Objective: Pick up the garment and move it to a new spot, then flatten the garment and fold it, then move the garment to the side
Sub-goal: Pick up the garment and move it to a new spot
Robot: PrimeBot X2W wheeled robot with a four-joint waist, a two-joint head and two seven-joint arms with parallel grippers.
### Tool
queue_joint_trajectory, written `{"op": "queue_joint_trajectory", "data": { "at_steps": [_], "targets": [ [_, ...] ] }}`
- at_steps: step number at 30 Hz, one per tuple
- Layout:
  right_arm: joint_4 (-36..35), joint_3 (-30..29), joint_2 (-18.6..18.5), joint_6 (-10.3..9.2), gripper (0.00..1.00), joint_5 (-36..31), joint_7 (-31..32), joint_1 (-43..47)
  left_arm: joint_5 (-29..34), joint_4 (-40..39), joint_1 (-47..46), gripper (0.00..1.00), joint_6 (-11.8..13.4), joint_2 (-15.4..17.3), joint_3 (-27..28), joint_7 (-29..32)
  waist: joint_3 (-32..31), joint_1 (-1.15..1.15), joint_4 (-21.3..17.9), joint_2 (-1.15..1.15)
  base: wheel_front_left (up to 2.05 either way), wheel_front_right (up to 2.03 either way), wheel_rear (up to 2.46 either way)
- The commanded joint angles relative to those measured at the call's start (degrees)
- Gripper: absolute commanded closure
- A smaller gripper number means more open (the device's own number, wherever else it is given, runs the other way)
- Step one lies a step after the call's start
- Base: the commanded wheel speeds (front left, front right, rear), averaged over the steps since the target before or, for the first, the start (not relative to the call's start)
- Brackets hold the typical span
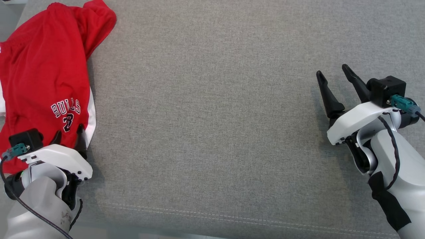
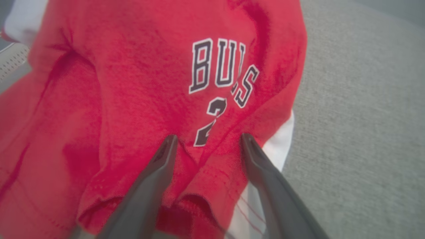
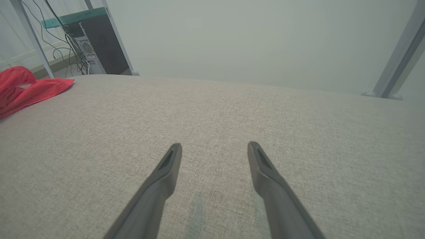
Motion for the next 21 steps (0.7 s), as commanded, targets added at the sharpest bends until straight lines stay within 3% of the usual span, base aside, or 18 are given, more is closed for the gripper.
{"op": "queue_joint_trajectory", "data": {
  "at_steps": [1,10,21],
  "targets": [
    [-1.3,0.5,0.5,0.41,0.0,0.5,-0.8,-0.3,-0.1,-0.1,-1.3,1.0,0.5,2.6,1.6,-0.2,0.0,0.0,-0.3,0.0,0.0,0.0,0.0],
    [-2.2,-1.6,2.1,0.41,0.0,1.0,-0.8,1.2,-0.7,0.1,-1.4,1.0,-0.4,1.6,1.2,-0.2,-2.7,0.0,0.3,0.0,0.0,0.0,0.0],
    [-2.6,-3.0,4.4,0.41,0.0,1.1,-0.8,2.9,4.4,-17.3,1.0,1.0,-0.7,-1.7,-0.9,-0.2,-5.7,0.0,1.4,0.0,0.0,0.0,0.0]
  ]
}}
